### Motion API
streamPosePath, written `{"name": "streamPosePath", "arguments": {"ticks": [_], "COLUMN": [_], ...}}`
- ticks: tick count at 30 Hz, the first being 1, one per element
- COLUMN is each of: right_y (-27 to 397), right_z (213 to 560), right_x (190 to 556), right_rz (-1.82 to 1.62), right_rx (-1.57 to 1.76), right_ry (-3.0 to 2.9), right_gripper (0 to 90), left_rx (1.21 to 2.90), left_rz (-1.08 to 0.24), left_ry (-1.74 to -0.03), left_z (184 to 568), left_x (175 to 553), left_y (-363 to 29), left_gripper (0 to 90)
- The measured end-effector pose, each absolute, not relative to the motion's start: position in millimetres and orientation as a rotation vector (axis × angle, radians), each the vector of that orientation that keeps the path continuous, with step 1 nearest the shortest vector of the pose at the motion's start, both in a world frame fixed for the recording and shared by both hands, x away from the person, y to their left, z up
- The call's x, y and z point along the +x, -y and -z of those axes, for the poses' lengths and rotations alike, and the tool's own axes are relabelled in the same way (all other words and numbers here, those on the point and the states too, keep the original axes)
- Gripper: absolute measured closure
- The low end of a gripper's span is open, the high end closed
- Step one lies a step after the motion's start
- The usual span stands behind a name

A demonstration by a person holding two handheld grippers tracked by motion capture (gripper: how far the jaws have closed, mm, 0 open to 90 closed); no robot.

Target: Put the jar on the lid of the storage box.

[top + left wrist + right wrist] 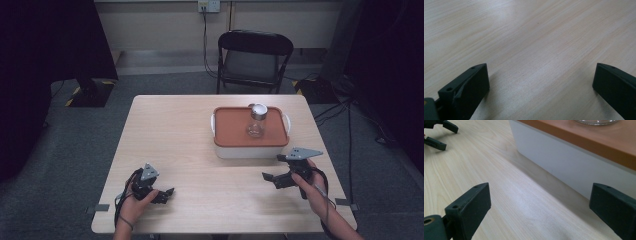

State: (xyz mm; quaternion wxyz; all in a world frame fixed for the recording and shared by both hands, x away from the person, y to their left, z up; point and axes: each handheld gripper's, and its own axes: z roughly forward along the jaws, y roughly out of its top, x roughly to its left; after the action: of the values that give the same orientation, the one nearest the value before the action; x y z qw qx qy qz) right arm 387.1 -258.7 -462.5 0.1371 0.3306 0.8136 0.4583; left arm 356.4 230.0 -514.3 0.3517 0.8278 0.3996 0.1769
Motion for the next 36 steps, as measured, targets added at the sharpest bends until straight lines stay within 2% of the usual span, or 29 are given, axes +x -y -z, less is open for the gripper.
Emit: {"name": "streamPosePath", "arguments": {"ticks": [36], "right_y": [281.3], "right_z": [480.9], "right_x": [377.7], "right_rz": [-1.287], "right_rx": [0.986], "right_ry": [-2.385], "right_gripper": [2.9], "left_rx": [2.142], "left_rz": [-0.458], "left_ry": [-1.034], "left_z": [514.3], "left_x": [356.4], "left_y": [-230.0], "left_gripper": [0.4]}}
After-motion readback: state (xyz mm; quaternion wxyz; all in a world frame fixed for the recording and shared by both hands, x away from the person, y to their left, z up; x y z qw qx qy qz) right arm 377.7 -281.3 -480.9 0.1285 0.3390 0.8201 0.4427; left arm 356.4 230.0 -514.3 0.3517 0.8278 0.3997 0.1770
